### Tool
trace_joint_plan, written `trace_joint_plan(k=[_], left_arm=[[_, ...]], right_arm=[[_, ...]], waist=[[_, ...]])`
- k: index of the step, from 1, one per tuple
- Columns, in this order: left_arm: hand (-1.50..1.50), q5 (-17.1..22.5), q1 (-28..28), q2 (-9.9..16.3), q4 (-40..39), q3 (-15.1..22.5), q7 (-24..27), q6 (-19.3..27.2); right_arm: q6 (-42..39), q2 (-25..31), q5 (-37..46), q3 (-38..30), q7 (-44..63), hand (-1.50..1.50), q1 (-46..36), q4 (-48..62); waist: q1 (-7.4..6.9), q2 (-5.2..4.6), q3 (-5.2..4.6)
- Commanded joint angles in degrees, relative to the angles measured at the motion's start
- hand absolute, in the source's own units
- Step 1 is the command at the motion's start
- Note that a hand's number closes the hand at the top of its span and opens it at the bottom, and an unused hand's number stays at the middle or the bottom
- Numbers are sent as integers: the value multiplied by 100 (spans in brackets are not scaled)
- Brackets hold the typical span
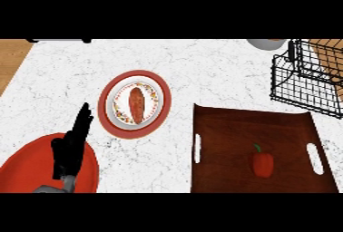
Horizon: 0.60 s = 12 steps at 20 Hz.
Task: Pick the bell pepper from the tray and place it in the tiered basket
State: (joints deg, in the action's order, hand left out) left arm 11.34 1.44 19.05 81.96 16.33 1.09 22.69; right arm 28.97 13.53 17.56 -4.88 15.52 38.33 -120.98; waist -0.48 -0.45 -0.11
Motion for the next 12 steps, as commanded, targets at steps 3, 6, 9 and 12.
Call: trace_joint_plan(k=[3, 6, 9, 12], left_arm=[[0, -34, -269, -142, -206, 224, -123, -50], [0, -8, -136, -64, -144, 189, -164, -200], [0, -74, -209, -207, -141, 249, -205, -80], [0, -80, -20, -236, -450, 160, -88, -174]], right_arm=[[-634, 631, 1524, 342, 1802, -150, 751, -784], [-838, 500, 2502, 666, 2860, -150, 451, -1059], [-1265, 338, 3289, 926, 3876, -150, -40, -1376], [-1682, 121, 4028, 1445, 4563, -150, -740, -1135]], waist=[[-149, -102, -64], [-252, -97, -43], [-268, -63, -27], [-264, -69, -24]])
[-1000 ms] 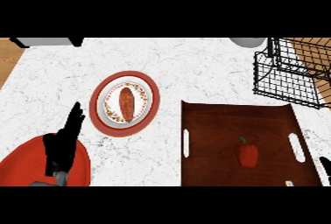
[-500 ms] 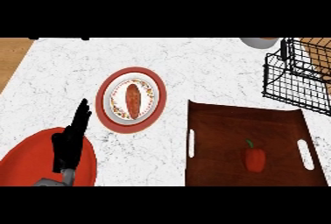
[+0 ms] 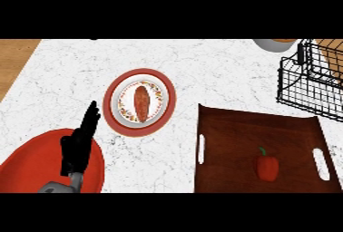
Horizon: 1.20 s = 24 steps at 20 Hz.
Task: Pick the bell pepper from the tray and place it in the tiered basket
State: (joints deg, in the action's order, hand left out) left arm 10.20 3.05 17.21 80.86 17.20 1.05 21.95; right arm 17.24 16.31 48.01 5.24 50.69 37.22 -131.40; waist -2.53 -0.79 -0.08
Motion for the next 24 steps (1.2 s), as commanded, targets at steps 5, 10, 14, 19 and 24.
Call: trace_joint_plan(k=[5, 10, 14, 19, 24], left_arm=[[0, 57, -304, -81, -417, 8, -65, -146], [0, -49, -431, -168, -328, 62, -46, -43], [0, 1, -497, -52, -221, -62, -98, -157], [0, -205, -489, -256, -380, -88, -19, 49], [0, 13, -647, 54, -66, -248, -166, -309]], right_arm=[[-1311, -583, 2125, 1152, 1808, -150, -1414, 511], [-2304, -1195, 2555, 1368, 2476, -150, -2108, 1067], [-2514, -1604, 2604, 1246, 2562, -150, -2603, 1628], [-2541, -1622, 2179, 821, 2342, -150, -3237, 2141], [-3067, -1627, 1956, 734, 2761, -150, -3605, 2503]], waist=[[38, 13, -17], [46, 29, -14], [121, 51, -2], [213, 66, 5], [179, 70, 2]])
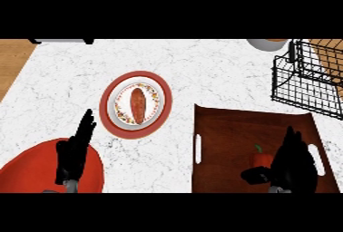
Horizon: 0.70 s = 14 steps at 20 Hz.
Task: Pick the bell pepper from the tray and place it in the tiered basket
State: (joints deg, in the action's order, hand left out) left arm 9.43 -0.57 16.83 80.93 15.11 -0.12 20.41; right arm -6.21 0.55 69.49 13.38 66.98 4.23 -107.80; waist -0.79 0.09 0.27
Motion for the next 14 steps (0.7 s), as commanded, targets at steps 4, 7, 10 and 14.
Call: trace_joint_plan(k=[4, 7, 10, 14], left_arm=[[0, 4, -323, -166, -287, 34, 163, -43], [0, -172, -272, -203, -53, 101, -23, 136], [0, -159, -60, -263, -554, -10, 277, -25], [0, 20, -136, -96, -312, -157, 49, -209]], right_arm=[[-824, -53, -395, -157, 1144, -150, -120, 289], [-397, -53, -442, -143, 1120, -150, -137, 686], [-823, -53, -537, -79, 1501, -150, -553, 548], [-740, -53, -642, -488, 1115, -150, -484, 833]], waist=[[55, -21, -34], [40, -18, -26], [69, -28, -35], [66, -25, -31]])
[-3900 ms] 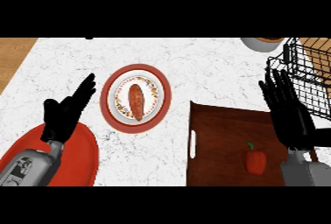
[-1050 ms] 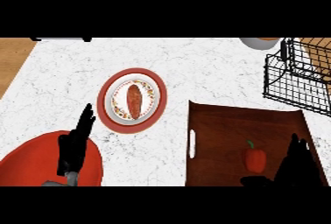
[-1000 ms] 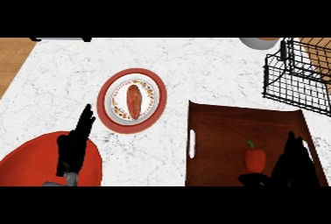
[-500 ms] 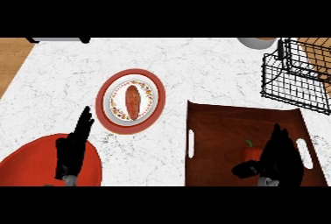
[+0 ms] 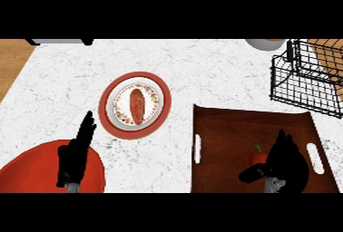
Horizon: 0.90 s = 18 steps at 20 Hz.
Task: Pick the bell pepper from the tray and place it in the tiered basket
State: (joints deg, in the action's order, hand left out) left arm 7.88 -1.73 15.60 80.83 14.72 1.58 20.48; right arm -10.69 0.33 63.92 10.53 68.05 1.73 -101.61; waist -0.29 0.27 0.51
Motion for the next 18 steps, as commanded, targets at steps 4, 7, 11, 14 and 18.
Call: trace_joint_plan(k=[4, 7, 11, 14, 18], left_arm=[[0, 68, -218, 29, -105, -22, -134, -183], [0, -32, -286, -122, -62, 43, -228, -14], [0, -3, -251, 44, -237, -166, -22, -206], [0, -95, 62, -277, -468, -88, -195, -22], [0, -30, -252, -201, -308, -99, -58, -222]], right_arm=[[-192, -31, -200, -348, 978, -150, -515, 869], [-158, -31, -469, -289, 1057, -150, -241, 456], [-187, -31, -607, -337, 1134, -150, -332, 566], [-197, -31, -684, -626, 736, -150, -261, 735], [231, -31, -661, -233, 952, -150, -306, 1076]], waist=[[-42, -44, -52], [14, -25, -52], [11, -29, -55], [59, -36, -54], [-1, -35, -54]])
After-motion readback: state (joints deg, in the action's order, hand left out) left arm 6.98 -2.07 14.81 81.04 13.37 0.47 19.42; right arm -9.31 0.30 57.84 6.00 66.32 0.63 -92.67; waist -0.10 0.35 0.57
